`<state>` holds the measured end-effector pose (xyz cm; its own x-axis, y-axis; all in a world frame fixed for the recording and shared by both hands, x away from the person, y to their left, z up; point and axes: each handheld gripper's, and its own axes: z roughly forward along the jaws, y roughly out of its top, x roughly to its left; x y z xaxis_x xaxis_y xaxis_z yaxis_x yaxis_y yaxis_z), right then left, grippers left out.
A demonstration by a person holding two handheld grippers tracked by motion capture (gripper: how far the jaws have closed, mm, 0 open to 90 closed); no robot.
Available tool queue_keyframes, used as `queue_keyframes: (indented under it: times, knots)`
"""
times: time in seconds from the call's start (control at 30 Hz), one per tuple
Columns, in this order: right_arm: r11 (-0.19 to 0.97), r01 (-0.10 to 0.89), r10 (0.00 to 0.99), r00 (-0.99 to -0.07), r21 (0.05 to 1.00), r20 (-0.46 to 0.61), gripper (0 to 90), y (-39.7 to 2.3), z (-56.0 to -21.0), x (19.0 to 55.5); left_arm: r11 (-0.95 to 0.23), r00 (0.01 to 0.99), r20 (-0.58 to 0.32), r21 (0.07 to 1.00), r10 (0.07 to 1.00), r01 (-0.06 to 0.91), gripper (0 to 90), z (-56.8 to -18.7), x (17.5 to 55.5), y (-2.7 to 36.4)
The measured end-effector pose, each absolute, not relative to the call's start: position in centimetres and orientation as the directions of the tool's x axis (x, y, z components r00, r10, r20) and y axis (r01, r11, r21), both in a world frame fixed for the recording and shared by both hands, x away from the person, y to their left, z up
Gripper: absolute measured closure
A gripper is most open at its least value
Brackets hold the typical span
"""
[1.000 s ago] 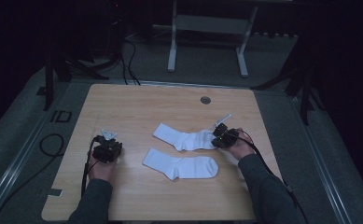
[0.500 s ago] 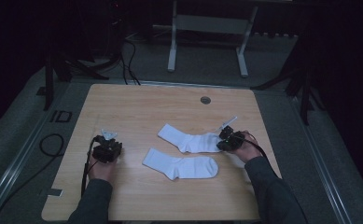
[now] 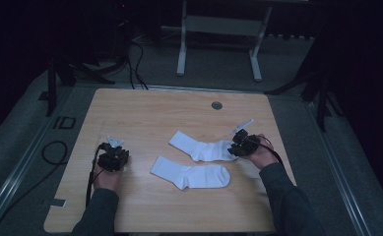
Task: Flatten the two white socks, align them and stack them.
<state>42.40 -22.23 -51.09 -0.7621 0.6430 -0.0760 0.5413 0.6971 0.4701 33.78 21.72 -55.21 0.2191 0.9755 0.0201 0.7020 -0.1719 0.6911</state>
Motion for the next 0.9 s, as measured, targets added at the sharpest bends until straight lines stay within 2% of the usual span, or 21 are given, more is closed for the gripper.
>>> queue_keyframes:
  times: [0.3, 0.6, 0.9]
  knots:
    - [0.715, 0.465, 0.578, -0.813, 0.521, -0.069, 63.9, -18.2, -49.1, 42.9, -0.173, 0.221, 0.019, 0.692, 0.975, 0.701, 80.8, -55.2, 33.8, 21.7]
    - [0.778, 0.383, 0.48, -0.874, 0.498, -0.079, 62.0, -14.3, -49.2, 43.9, -0.18, 0.227, 0.023, 0.689, 0.974, 0.702, 80.8, -55.3, 33.8, 21.5]
    - [0.806, 0.369, 0.449, -0.891, 0.462, -0.071, 56.8, -10.4, -50.0, 44.8, -0.178, 0.226, 0.021, 0.693, 0.974, 0.699, 80.8, -55.2, 33.8, 21.6]
